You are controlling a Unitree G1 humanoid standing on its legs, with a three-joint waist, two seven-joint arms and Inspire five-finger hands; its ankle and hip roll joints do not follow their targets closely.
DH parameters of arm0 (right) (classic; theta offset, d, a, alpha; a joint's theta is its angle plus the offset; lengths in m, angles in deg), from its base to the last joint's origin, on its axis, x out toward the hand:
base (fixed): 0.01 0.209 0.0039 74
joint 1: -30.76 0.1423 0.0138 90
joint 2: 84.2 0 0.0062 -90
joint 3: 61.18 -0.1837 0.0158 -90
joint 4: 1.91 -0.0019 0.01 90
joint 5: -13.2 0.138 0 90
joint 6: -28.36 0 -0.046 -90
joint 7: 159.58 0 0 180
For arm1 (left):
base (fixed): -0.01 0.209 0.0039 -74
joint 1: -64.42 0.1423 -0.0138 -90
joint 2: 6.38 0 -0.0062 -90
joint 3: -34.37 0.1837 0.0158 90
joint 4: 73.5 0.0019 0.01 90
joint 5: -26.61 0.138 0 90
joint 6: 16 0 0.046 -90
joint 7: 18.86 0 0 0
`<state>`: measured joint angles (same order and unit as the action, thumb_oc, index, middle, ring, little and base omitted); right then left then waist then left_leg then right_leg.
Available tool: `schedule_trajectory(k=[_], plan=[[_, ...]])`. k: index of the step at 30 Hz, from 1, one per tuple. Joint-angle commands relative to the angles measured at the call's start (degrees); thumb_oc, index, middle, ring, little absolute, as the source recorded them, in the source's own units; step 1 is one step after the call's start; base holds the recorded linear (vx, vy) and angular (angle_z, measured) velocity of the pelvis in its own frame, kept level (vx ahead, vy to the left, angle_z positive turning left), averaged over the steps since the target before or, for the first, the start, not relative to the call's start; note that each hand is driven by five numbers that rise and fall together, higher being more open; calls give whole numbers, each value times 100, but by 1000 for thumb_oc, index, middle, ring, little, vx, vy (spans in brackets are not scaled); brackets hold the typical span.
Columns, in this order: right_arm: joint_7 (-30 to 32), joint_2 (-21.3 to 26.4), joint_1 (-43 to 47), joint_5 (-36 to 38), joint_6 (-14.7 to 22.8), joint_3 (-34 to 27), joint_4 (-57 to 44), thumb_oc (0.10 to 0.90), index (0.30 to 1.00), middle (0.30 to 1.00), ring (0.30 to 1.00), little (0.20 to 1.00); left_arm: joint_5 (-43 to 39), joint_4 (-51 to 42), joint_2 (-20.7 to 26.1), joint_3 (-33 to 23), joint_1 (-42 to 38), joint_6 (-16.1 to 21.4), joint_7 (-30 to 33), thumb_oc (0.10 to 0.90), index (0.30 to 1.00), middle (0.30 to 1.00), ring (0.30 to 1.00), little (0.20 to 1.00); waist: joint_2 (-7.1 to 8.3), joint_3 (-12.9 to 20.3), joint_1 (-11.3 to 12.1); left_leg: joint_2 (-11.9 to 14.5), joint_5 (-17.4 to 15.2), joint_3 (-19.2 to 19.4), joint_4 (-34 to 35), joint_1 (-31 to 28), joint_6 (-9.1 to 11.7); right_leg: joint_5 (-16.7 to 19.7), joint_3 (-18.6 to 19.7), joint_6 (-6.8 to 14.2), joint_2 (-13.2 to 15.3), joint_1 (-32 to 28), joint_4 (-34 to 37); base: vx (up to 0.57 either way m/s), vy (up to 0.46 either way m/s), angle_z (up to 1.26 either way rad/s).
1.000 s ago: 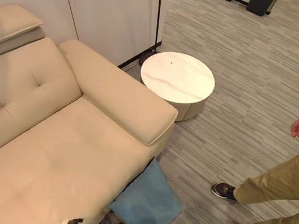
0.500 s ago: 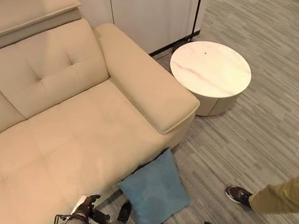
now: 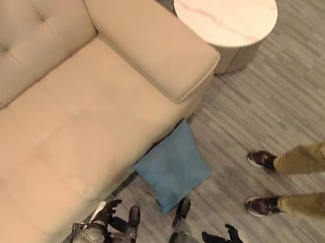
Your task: Pick up all the scattered cushions and arrange them neatly on the sofa.
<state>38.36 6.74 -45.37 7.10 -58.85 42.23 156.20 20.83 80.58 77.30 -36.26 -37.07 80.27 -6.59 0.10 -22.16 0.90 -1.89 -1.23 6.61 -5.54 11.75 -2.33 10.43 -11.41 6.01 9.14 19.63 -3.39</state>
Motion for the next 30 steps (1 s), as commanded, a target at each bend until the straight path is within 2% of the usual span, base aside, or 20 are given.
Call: schedule_trajectory(k=[1, 2, 6, 11, 17, 18, 21, 24, 25, 26, 30], plan=[[355, 288, 63, 184, 128, 151, -352, 800, 900, 900, 900, 900, -88, -25, 93, 12, 165, 218, 258, 800, 900, 900, 900, 900, -93, 74, 223, 79, -81, -445, -30, 609, 179, -1263, -11, 47, -47, -278, -857, -130, -47, -1], [419, 272, 93, 235, 169, 145, -359, 800, 900, 900, 900, 900, -46, -55, 94, 89, 104, 222, 299, 800, 900, 900, 900, 900, -48, 55, 254, 44, -29, -467, 16, 698, 202, -1300, -29, -14, -112, -364, -631, -123, -83, -16], [537, 279, 185, 376, 232, 187, -399, 800, 900, 900, 900, 900, -285, -443, 128, 87, -176, 355, 476, 800, 900, 900, 900, 900, -62, -41, 248, 21, 186, -528, 113, 1049, 257, -1097, 19, -45, -244, -169, -192, -73, -63, 3], [701, 260, 321, 491, 274, 257, -496, 800, 900, 900, 900, 900, -460, -1062, 202, 210, -587, 522, 764, 800, 900, 900, 900, 900, -182, -237, 149, 20, 365, -625, 136, 1463, 318, -995, -34, -93, -278, 293, -68, -77, -32, 1], [1007, 313, 430, 501, 411, 286, -760, 800, 900, 900, 900, 900, -453, -1970, 425, 204, -1212, 729, 1461, 800, 900, 900, 900, 900, -329, -605, 7, 77, 519, -594, 87, 2012, 372, -941, -73, -123, -263, 956, -171, -69, -16, 2], [1063, 324, 468, 512, 446, 307, -746, 800, 900, 900, 900, 900, -389, -1967, 442, 222, -1340, 729, 1580, 800, 900, 900, 900, 900, -342, -638, -15, 98, 380, -618, 93, 1983, 409, -1071, -18, -92, -288, 972, -205, 20, -16, -6], [1217, 316, 621, 596, 508, 331, -592, 800, 900, 900, 900, 900, -252, -1861, 480, 274, -1811, 657, 1905, 800, 900, 900, 900, 900, -351, -758, -130, 138, 379, -539, 6, 2218, 424, -1033, 61, -87, -313, 1268, -259, -16, 0, -16], [1254, 317, 662, 622, 525, 350, -528, 800, 900, 900, 900, 900, -239, -1790, 470, 291, -1925, 644, 1949, 800, 900, 900, 900, 900, -342, -759, -160, 139, 383, -519, -5, 2270, 424, -1024, 90, -88, -323, 1319, -253, -32, 0, -12], [1302, 315, 697, 657, 544, 370, -460, 800, 900, 900, 900, 900, -215, -1697, 437, 342, -2118, 607, 2025, 800, 900, 900, 900, 900, -328, -763, -222, 138, 538, -454, -13, 2454, 392, -871, 84, -121, -310, 1501, -225, -4, -4, -7], [1309, 301, 744, 711, 540, 396, -361, 800, 900, 900, 900, 900, -181, -1558, 374, 410, -2238, 560, 2055, 800, 900, 900, 900, 900, -332, -763, -259, 150, 385, -474, -2, 2382, 427, -1007, 163, -95, -348, 1473, -241, -3, -4, -3], [1336, 300, 841, 765, 540, 469, -239, 800, 900, 900, 900, 900, -221, -1374, 265, 503, -2432, 517, 2079, 800, 900, 900, 900, 900, -329, -763, -310, 151, 379, -462, -2, 2427, 423, -1011, 189, -102, -356, 1527, -244, 19, -8, -2]])
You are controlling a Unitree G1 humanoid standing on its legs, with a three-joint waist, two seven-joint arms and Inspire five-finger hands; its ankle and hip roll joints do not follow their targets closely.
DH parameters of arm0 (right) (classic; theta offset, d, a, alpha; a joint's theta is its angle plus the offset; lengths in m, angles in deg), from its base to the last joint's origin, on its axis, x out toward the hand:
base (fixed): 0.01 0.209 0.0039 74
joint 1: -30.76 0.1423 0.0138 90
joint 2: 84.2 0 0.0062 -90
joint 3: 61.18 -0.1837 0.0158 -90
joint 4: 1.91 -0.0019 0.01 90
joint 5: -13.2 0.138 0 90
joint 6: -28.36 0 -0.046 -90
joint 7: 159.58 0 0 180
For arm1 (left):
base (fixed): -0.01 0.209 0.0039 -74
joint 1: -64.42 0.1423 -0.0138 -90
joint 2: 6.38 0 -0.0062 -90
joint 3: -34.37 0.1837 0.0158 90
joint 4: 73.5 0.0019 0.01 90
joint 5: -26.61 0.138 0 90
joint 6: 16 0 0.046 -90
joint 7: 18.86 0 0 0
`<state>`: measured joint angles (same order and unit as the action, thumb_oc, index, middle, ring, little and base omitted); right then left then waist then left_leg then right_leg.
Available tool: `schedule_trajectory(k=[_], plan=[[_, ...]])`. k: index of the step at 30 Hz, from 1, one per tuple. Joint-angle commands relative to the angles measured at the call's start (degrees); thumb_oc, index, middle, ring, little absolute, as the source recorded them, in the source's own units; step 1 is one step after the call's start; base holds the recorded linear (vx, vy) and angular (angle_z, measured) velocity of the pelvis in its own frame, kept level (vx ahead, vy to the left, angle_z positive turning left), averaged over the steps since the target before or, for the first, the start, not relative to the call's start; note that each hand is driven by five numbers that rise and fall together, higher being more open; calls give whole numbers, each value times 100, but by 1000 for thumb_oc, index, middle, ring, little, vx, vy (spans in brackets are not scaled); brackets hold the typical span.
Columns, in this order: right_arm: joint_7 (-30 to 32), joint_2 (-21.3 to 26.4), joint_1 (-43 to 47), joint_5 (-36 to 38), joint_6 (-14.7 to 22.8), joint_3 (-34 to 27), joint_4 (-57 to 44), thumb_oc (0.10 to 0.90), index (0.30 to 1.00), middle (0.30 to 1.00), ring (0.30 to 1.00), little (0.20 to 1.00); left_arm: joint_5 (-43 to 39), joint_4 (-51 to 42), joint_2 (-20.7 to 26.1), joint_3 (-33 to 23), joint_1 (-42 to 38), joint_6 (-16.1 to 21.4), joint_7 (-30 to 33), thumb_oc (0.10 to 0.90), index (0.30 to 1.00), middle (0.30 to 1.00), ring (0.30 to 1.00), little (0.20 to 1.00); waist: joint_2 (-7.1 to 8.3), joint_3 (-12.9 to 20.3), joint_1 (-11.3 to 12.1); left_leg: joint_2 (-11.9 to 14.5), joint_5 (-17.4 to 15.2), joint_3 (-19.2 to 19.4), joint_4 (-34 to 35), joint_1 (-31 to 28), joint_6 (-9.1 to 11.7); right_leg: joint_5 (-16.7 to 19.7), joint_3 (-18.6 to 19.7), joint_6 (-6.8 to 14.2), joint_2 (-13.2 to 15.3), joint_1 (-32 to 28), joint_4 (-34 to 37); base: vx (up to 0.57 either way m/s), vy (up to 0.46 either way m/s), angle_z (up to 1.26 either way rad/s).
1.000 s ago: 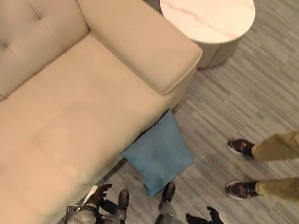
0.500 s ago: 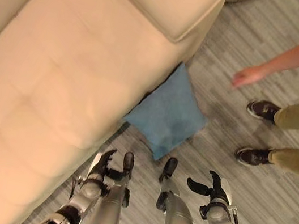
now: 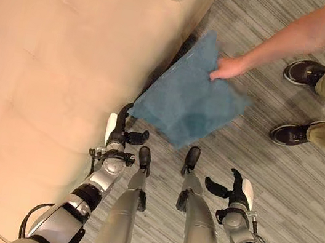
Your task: Pick up all the scattered cushions and arrange them neatly on the sofa.
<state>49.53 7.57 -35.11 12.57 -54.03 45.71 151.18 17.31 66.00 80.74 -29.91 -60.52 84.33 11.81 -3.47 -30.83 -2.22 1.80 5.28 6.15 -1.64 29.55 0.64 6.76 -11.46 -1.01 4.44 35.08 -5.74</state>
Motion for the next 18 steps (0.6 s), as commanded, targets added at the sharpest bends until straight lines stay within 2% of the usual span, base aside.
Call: schedule_trajectory(k=[1, 7, 8, 9, 16, 17, 18], plan=[[219, 208, -129, 258, 52, 155, 307, 800, 900, 900, 900, 900, 113, 178, -118, -101, -174, 91, 236, 800, 900, 900, 900, 900, 26, 103, -26, -224, -261, -403, -383, 674, 127, -645, 207, 591, 104, 17, -5, 2, -8, -5], [229, 195, -93, 323, 51, 196, 373, 800, 900, 900, 900, 900, 70, 226, -269, -50, -164, 80, 208, 800, 900, 900, 900, 900, 19, 103, -58, -210, -200, -409, -258, 567, 152, -618, 199, 599, 75, -75, 96, -6, -18, -5], [218, 201, -88, 325, 53, 185, 379, 800, 900, 900, 900, 900, 61, 239, -295, -50, -145, 84, 199, 800, 900, 900, 900, 900, 27, 103, -70, -225, -40, -375, -245, 629, 122, -479, 153, 564, 90, -28, 134, -64, -15, 0], [209, 202, -87, 326, 52, 190, 397, 800, 900, 900, 900, 900, 57, 267, -319, -50, -137, 84, 197, 800, 900, 900, 900, 900, 27, 103, -71, -227, -28, -380, -206, 563, 127, -470, 152, 564, 83, -85, 164, -63, -13, 1], [111, 221, -268, 292, -6, 120, 510, 800, 900, 900, 900, 900, 2, 269, -415, -128, 236, 89, 82, 800, 900, 900, 900, 900, 28, 104, -48, -253, 10, -427, 99, -266, 174, -475, 53, 581, 45, -941, 398, 31, -28, 2], [50, 233, -452, 274, -44, 45, 536, 800, 900, 900, 900, 900, -14, 231, -444, -179, 491, 78, 10, 800, 900, 900, 900, 900, 22, 245, -20, -265, -1, -459, 195, -516, 181, -504, 20, 581, 36, -1185, 435, 67, -30, 9], [50, 233, -454, 274, -45, 45, 535, 800, 900, 900, 900, 900, -13, 230, -444, -179, 493, 77, 10, 800, 900, 900, 900, 900, 22, 242, -21, -265, 0, -459, 198, -522, 181, -503, 19, 581, 36, -1191, 438, 101, -37, 9]])
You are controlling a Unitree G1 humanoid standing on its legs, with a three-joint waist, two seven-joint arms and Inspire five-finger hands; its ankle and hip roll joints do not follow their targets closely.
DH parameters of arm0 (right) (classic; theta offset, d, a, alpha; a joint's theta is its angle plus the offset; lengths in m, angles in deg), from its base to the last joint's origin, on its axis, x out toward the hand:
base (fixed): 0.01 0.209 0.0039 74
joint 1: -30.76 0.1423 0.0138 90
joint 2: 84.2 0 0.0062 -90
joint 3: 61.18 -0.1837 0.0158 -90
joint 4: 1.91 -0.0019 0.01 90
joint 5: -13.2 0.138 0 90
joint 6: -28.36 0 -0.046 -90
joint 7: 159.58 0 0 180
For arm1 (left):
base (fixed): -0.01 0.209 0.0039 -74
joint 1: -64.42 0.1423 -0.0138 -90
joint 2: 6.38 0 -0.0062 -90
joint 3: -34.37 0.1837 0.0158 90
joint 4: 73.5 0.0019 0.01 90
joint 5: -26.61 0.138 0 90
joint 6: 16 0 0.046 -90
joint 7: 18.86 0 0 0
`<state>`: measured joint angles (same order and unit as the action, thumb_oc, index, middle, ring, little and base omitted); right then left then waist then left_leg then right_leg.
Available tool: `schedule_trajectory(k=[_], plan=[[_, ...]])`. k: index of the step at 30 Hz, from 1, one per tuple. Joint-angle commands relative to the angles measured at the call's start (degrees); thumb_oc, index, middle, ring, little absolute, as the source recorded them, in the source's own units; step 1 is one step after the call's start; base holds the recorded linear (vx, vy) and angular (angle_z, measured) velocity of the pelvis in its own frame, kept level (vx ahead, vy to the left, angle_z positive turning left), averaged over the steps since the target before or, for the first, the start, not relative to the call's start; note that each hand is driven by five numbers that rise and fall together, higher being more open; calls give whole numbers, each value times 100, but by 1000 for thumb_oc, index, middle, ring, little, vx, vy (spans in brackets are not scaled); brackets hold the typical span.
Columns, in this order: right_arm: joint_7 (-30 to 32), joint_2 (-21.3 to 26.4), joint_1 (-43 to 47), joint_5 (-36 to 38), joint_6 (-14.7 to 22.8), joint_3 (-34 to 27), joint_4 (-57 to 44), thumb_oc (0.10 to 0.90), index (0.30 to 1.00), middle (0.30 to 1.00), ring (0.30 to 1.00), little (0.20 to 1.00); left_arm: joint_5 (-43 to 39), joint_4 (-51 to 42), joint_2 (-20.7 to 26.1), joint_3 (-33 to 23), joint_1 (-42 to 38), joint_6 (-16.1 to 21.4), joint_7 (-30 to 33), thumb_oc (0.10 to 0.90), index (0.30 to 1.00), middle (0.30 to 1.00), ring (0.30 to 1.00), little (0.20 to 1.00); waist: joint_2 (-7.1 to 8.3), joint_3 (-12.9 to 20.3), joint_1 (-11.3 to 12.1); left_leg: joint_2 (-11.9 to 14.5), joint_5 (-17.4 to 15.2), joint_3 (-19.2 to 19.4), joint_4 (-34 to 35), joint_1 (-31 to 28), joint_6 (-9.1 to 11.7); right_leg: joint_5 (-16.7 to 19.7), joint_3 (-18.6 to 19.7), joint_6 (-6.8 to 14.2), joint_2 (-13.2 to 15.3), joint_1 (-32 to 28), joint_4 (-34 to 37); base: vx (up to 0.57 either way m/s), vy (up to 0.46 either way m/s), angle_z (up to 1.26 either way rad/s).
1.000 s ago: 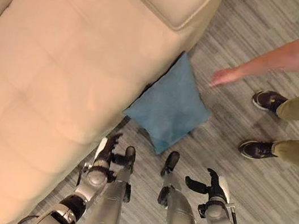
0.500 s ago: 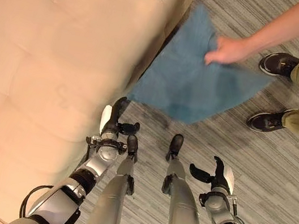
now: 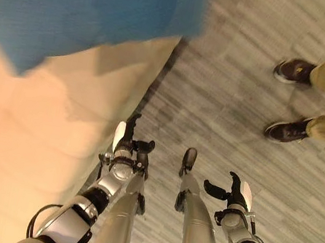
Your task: Pick up all the scattered cushions and arrange them neatly on the sofa.
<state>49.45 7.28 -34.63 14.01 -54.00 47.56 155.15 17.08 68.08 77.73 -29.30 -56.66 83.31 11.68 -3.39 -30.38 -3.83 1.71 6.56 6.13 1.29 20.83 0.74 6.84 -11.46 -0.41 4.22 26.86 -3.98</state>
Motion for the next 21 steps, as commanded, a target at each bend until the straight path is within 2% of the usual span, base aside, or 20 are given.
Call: schedule_trajectory(k=[1, 6, 8, 10, 12, 19, 21], plan=[[17, 263, -599, 115, -73, -172, 147, 800, 900, 900, 900, 900, 10, 9, -156, -238, 244, 164, -24, 800, 900, 900, 900, 900, 9, 267, 152, -257, -143, -459, -81, 242, 172, -537, 9, 518, 56, -491, 270, 82, -20, 14], [-169, 290, -1143, -2, -219, -390, 216, 800, 900, 900, 900, 900, 23, -14, -209, -308, 1000, 98, -262, 800, 900, 900, 900, 900, -48, 656, 237, -231, -218, -556, 36, -400, 181, -736, -104, 492, 66, -1164, 270, 125, -36, 10], [-303, 266, -1392, -77, -282, -501, 284, 800, 900, 900, 900, 900, -7, 46, -218, -414, 1408, 58, -419, 800, 900, 900, 900, 900, -81, 910, 314, -257, -233, -649, 110, -731, 176, -847, -198, 467, 36, -1522, 280, 144, -61, 30], [-330, 260, -1455, -102, -298, -534, 307, 800, 900, 900, 900, 900, -15, 77, -230, -451, 1544, 46, -471, 800, 900, 900, 900, 900, -99, 1012, 345, -260, -222, -685, 145, -798, 172, -862, -241, 462, 36, -1620, 304, 99, -54, 22], [-414, 221, -1617, -129, -300, -663, 336, 800, 900, 900, 900, 900, -104, 264, -238, -599, 1856, 15, -618, 800, 900, 900, 900, 900, -125, 1273, 448, -277, -177, -799, 228, -999, 185, -942, -371, 437, 10, -1908, 374, 80, -57, 26], [-570, 68, -1913, -205, -260, -770, 351, 800, 900, 900, 900, 900, 60, 797, -272, -713, 2332, -117, -987, 800, 900, 900, 900, 900, -75, 1676, 597, -293, -135, -1023, 274, -1295, 270, -1027, -757, 421, -29, -2497, 623, 44, -56, 34], [-614, -5, -2013, -201, -225, -812, 338, 800, 900, 900, 900, 900, 130, 1086, -298, -814, 2552, -186, -1131, 800, 900, 900, 900, 900, -18, 1835, 661, -282, -184, -1069, 179, -1364, 298, -1056, -857, 408, -44, -2708, 715, 16, -39, 37]])
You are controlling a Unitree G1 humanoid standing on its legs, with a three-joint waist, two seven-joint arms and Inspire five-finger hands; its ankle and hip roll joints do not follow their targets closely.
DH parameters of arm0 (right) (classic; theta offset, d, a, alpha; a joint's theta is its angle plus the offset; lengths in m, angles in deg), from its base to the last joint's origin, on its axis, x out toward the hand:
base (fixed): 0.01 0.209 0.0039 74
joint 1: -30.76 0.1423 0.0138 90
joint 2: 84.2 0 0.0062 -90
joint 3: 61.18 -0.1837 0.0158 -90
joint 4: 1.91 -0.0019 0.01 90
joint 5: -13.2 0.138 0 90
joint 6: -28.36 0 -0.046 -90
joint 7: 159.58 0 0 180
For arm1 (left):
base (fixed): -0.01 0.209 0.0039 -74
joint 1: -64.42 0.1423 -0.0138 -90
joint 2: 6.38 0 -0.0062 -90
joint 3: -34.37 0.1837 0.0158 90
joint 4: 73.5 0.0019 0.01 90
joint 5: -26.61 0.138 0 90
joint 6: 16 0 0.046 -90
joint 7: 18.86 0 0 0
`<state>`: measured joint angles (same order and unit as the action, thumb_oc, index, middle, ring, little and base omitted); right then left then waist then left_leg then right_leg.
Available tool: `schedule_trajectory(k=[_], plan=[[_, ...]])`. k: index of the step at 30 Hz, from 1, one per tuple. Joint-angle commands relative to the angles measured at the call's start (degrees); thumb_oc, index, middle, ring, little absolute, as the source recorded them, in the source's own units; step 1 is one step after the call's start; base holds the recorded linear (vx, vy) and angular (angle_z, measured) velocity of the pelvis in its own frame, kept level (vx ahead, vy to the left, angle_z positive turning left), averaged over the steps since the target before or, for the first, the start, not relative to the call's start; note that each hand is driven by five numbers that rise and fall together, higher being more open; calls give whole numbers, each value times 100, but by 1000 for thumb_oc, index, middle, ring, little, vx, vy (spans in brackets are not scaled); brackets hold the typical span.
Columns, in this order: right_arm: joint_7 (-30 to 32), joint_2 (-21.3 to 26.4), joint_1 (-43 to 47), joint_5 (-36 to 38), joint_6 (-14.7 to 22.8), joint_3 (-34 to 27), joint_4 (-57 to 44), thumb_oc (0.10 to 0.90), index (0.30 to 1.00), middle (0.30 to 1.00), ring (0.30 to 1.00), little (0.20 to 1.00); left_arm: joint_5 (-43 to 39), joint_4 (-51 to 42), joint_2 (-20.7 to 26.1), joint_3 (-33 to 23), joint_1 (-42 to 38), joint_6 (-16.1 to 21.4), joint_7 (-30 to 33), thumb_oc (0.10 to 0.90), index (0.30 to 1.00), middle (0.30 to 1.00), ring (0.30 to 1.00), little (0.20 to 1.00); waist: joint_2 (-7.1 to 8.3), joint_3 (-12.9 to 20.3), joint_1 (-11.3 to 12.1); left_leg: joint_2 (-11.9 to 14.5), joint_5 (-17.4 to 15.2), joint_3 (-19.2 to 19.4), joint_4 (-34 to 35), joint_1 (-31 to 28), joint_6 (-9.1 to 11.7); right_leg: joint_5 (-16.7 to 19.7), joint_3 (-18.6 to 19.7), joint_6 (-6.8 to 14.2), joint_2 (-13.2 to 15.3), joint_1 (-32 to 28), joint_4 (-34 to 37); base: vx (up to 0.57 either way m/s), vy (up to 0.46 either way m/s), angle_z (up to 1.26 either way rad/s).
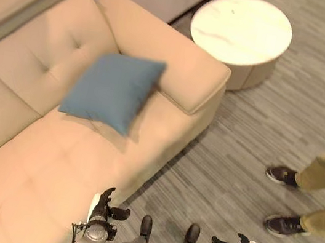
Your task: Pick up all the scattered cushions and arrange them neatly on the sofa.
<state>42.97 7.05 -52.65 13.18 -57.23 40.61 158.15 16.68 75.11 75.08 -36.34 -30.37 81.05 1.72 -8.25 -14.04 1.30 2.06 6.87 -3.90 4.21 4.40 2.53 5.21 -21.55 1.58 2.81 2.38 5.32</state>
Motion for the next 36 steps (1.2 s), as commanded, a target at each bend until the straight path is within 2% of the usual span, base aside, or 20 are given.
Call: schedule_trajectory(k=[1, 8, 11, 15, 18, 24, 28, 31, 32, 33, 34, 35, 36], plan=[[34, 18, -214, -118, 98, -117, 37, 800, 900, 900, 900, 900, 171, 383, -33, -109, -74, 42, -135, 800, 900, 900, 900, 900, 468, 201, 143, -318, -217, -70, -116, 278, 120, -892, 148, 208, 97, -267, -210, 4, -31, 30], [-58, -163, -295, -27, 186, -135, 2, 800, 900, 900, 900, 900, 198, 852, -81, -329, 215, -34, -275, 800, 900, 900, 900, 900, 636, 322, 293, -345, -466, -87, -769, 286, 161, -996, -135, 112, 141, -674, -148, -3, -31, 27], [-85, -225, -321, 22, 179, -164, 0, 800, 900, 900, 900, 900, 297, 1010, -114, -346, 288, -84, -324, 800, 900, 900, 900, 900, 695, 400, 290, -387, -548, 65, -831, 287, 106, -1000, -249, 123, 164, -744, -144, 38, 0, 24], [-110, -312, -308, 62, 134, -163, 19, 800, 900, 900, 900, 900, 365, 1052, -92, -394, 320, -141, -354, 800, 900, 900, 900, 900, 755, 540, 242, -372, -753, 486, -906, 206, -2, -1057, -414, 128, 222, -806, -226, 69, 48, 28], [-154, -386, -322, 16, 94, -124, 65, 800, 900, 900, 900, 900, 369, 1098, -86, -427, 344, -151, -401, 800, 900, 900, 900, 900, 793, 587, 244, -367, -811, 519, -811, 79, -44, -1052, -374, 167, 229, -837, -250, 140, 101, 39], [-244, -470, -301, -231, 15, 38, 132, 800, 900, 900, 900, 900, 362, 1041, -5, -484, 342, -148, -473, 800, 900, 900, 900, 900, 887, 618, 362, -412, -962, 536, -643, -103, -205, -1112, -170, 304, 347, -803, -614, 93, 128, -10], [-324, -527, -305, -331, -54, 90, 126, 800, 900, 900, 900, 900, 372, 963, 76, -506, 299, -135, -487, 800, 900, 900, 900, 900, 928, 549, 438, -468, -1122, 532, -708, -174, -391, -1164, -121, 416, 619, -556, -1465, 73, 149, -10], [-369, -549, -274, -334, -77, 121, 95, 800, 900, 900, 900, 900, 401, 903, 152, -507, 257, -148, -452, 800, 900, 900, 900, 900, 929, 454, 405, -530, -1181, 443, -739, -279, -526, -935, -68, 534, 874, -248, -2339, 80, 143, 3], [-379, -572, -247, -329, -65, 139, 61, 800, 900, 900, 900, 900, 393, 889, 200, -500, 198, -131, -439, 800, 900, 900, 900, 900, 889, 368, 354, -536, -1209, 309, -744, -345, -579, -818, 137, 549, 897, 49, -2935, 66, 102, 10], [-379, -571, -245, -329, -65, 138, 61, 800, 900, 900, 900, 900, 393, 889, 199, -500, 196, -131, -439, 800, 900, 900, 900, 900, 884, 385, 350, -531, -1198, 303, -743, -322, -579, -803, 129, 546, 890, 62, -2918, 73, 77, 19], [-389, -575, -244, -326, -52, 150, 52, 800, 900, 900, 900, 900, 393, 886, 214, -490, 182, -122, -434, 800, 900, 900, 900, 900, 873, 366, 329, -527, -1227, 261, -720, -387, -590, -831, 314, 541, 845, 200, -3078, 82, 22, 24], [-377, -581, -211, -323, -36, 176, 54, 800, 900, 900, 900, 900, 381, 882, 204, -478, 155, -115, -405, 800, 900, 900, 900, 900, 861, 377, 286, -528, -1239, 165, -702, -431, -592, -877, 560, 476, 688, 356, -3048, 178, -7, 31], [-388, -579, -181, -333, -40, 223, 51, 800, 900, 900, 900, 900, 384, 843, 203, -465, 109, -103, -360, 800, 900, 900, 900, 900, 876, 361, 240, -544, -1269, 73, -656, -537, -568, -992, 892, 439, 509, 410, -2675, 191, -47, 37]])
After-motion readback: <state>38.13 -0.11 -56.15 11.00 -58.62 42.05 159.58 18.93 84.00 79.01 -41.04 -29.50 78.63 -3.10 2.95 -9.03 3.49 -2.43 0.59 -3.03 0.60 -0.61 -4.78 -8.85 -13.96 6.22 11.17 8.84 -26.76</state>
